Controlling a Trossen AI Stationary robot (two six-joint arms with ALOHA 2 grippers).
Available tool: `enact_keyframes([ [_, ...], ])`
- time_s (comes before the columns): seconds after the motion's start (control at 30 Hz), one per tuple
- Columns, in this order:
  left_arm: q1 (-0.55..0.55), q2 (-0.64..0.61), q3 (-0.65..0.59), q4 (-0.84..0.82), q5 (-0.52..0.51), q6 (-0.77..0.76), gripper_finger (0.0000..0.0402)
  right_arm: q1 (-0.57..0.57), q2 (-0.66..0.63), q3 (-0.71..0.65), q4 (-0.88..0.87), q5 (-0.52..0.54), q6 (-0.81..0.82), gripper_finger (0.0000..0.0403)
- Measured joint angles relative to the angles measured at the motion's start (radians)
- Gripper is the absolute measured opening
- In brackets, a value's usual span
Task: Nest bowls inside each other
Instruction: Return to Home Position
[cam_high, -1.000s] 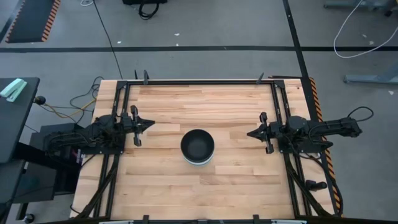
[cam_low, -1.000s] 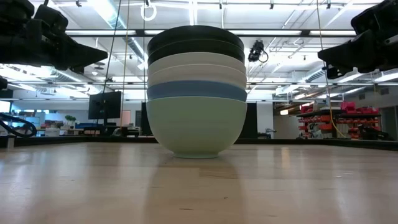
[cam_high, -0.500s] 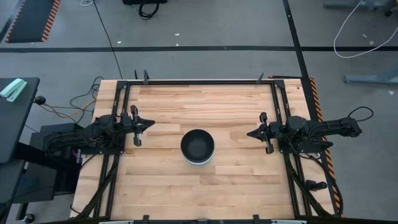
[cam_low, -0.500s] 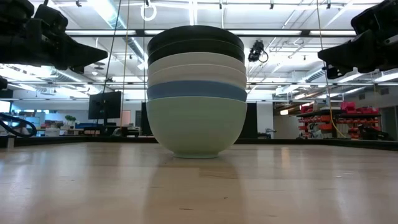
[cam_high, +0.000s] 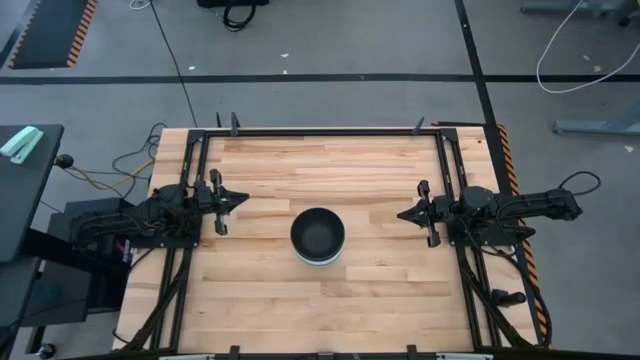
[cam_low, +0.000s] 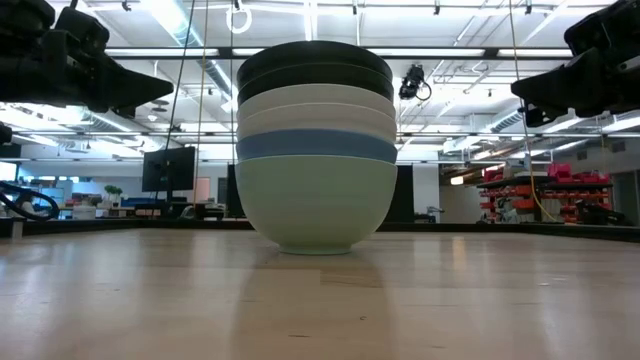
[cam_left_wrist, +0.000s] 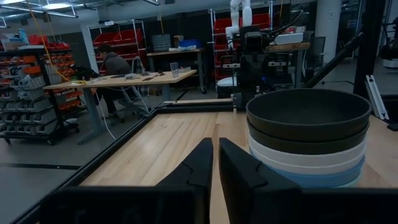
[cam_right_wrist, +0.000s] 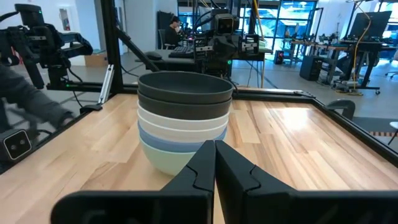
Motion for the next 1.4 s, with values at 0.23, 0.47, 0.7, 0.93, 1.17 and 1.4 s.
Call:
enact_keyframes([
  [0.23, 0.0, 0.0, 0.0, 0.0, 0.0, 0.0, 0.0028, 0.0, 0.0, 0.0, 0.0, 0.0, 0.0, 0.0017],
  [0.47, 0.0, 0.0, 0.0, 0.0, 0.0, 0.0, 0.0024, 0.0, 0.0, 0.0, 0.0, 0.0, 0.0, 0.0017],
  [0.7, 0.0, 0.0, 0.0, 0.0, 0.0, 0.0, 0.0035, 0.0, 0.0, 0.0, 0.0, 0.0, 0.0, 0.0017],
  [0.93, 0.0, 0.0, 0.0, 0.0, 0.0, 0.0, 0.003, 0.0, 0.0, 0.0, 0.0, 0.0, 0.0, 0.0017],
  [1.17, 0.0, 0.0, 0.0, 0.0, 0.0, 0.0, 0.0023, 0.0, 0.0, 0.0, 0.0, 0.0, 0.0, 0.0017],
  [1.4, 0.0, 0.0, 0.0, 0.0, 0.0, 0.0, 0.0033, 0.0, 0.0, 0.0, 0.0, 0.0, 0.0, 0.0017],
])
